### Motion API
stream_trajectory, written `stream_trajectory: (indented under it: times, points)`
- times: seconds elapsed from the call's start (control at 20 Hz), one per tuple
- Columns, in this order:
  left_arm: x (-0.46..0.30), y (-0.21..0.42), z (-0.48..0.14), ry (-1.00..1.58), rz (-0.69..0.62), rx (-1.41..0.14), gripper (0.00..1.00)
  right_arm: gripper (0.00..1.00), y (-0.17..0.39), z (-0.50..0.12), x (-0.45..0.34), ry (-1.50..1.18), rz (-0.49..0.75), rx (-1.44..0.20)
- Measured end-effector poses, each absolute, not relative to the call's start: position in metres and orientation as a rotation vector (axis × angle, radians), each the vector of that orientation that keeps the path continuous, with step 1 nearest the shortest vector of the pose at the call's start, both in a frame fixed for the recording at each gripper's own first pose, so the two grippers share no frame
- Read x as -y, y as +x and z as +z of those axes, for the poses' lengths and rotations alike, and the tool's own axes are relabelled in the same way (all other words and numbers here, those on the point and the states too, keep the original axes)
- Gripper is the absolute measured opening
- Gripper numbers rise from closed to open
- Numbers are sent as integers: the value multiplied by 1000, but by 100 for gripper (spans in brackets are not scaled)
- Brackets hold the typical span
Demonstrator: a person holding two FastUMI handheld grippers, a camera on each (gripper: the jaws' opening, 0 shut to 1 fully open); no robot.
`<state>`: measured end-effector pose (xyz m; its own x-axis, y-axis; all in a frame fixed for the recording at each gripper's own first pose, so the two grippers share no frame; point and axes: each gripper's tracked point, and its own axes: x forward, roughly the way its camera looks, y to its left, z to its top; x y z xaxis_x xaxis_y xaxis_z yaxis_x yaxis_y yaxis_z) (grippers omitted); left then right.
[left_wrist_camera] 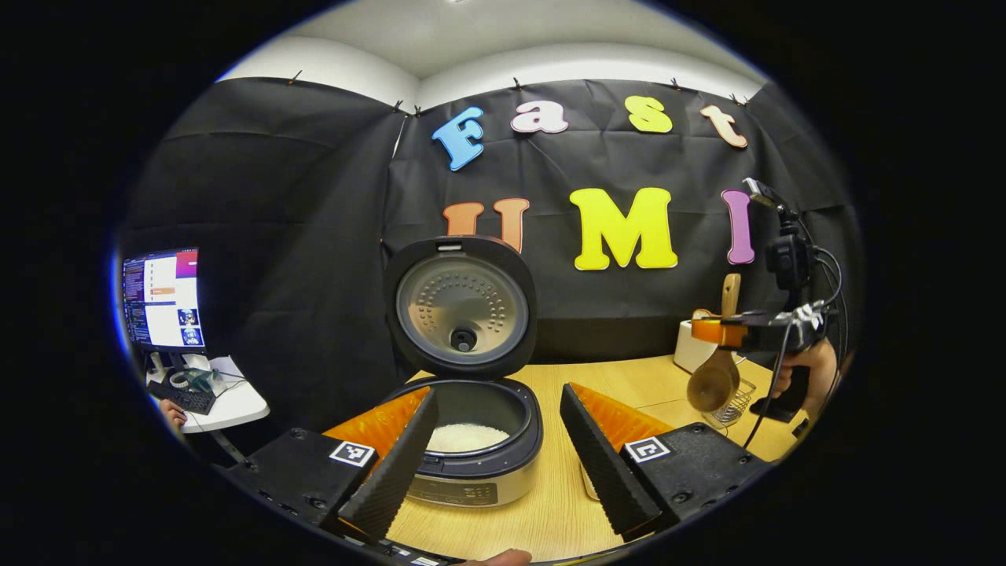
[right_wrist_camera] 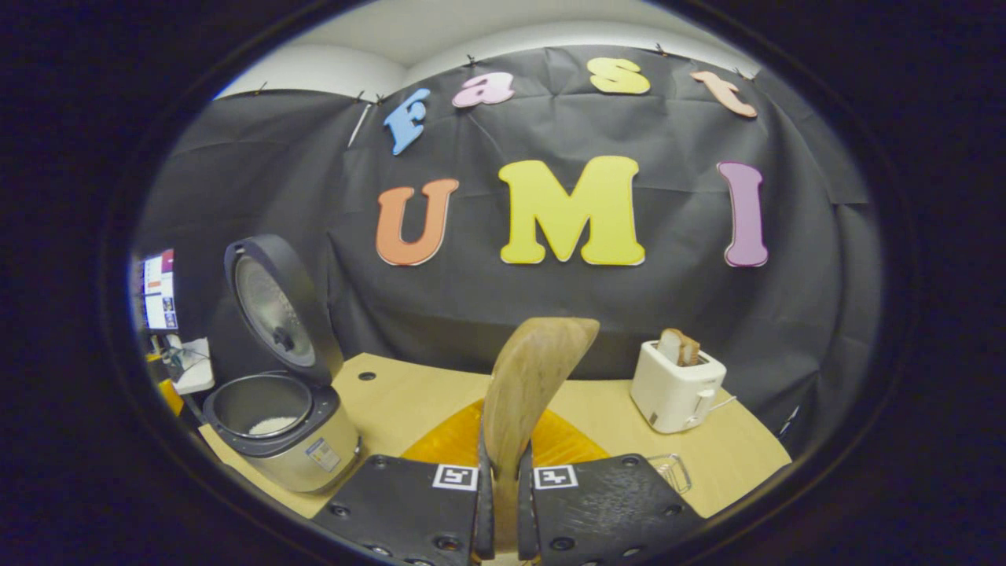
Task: Close the left gripper, press the button to open the rice cooker; take a wooden spoon from the chopstick holder with the right hand, scoop a spoonful of rice and pour it into the rice cooker, then put the wooden spoon back into the chopstick holder.
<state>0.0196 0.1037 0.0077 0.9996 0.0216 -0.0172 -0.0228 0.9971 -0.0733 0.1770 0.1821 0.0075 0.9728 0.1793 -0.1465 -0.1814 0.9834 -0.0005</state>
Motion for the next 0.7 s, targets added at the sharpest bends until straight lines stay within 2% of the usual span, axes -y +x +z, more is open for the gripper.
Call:
stream_trajectory:
  times: [0.4,0.7]
  points:
    - [-108,22,4,-86,29,-23,100,10,171,-91,-200,-111,149,-251]
    - [-112,25,0,-86,38,-36,99,11,168,-98,-186,-227,57,-211]
